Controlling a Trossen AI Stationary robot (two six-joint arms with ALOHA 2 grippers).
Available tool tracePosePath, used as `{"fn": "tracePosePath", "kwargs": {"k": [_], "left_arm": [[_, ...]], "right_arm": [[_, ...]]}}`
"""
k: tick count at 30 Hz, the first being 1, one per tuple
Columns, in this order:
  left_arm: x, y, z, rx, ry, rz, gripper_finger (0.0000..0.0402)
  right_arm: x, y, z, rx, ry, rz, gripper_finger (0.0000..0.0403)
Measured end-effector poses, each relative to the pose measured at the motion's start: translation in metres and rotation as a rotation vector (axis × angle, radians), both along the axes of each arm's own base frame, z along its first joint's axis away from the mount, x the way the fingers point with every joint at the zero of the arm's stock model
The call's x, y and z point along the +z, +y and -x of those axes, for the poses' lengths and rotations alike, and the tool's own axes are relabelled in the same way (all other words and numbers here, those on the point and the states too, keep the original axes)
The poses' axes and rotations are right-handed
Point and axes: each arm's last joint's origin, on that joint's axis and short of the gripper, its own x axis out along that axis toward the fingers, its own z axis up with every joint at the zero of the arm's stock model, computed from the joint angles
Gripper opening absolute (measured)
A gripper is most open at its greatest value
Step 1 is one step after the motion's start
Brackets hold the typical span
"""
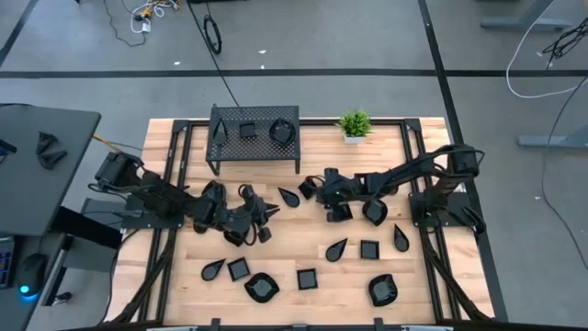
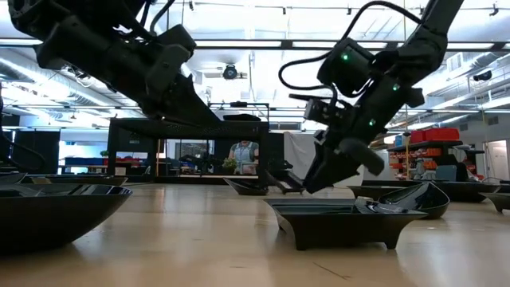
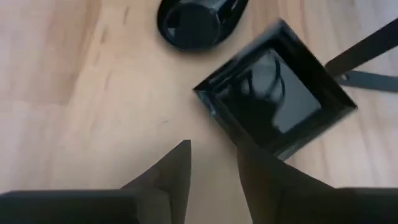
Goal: Pick & Place Mini shaped plates
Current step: Stack the black square plate on top of the black square plates on the shelf
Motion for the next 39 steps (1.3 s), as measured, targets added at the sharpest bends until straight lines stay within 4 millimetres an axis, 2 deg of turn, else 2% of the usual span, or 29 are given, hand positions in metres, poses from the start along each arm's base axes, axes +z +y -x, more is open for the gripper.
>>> {"fn": "tracePosePath", "kwargs": {"k": [6,10,18,22,26,32,39], "left_arm": [[0.001,0.000,0.000,-0.002,-0.011,0.004,0.0048],[0.002,0.000,-0.001,-0.001,-0.020,0.007,0.0048],[0.002,0.000,-0.001,-0.001,-0.025,0.009,0.0048],[0.002,-0.001,-0.001,-0.001,-0.026,0.009,0.0048],[0.002,-0.001,-0.001,-0.001,-0.026,0.009,0.0048],[0.003,-0.001,-0.002,-0.005,-0.031,0.003,0.0048],[0.003,-0.001,-0.002,-0.004,-0.032,0.004,0.0048]], "right_arm": [[-0.001,0.000,-0.004,0.016,-0.037,0.043,0.0100],[0.001,0.002,-0.006,0.034,-0.054,0.053,0.0095],[0.006,0.011,-0.010,0.071,-0.098,0.137,0.0119],[0.006,0.003,-0.009,0.080,-0.078,0.213,0.0133],[0.003,-0.006,-0.009,0.162,-0.046,0.248,0.0132],[-0.007,-0.010,-0.010,0.301,-0.014,0.315,0.0112],[-0.009,-0.011,-0.010,0.289,0.000,0.335,0.0054]]}}
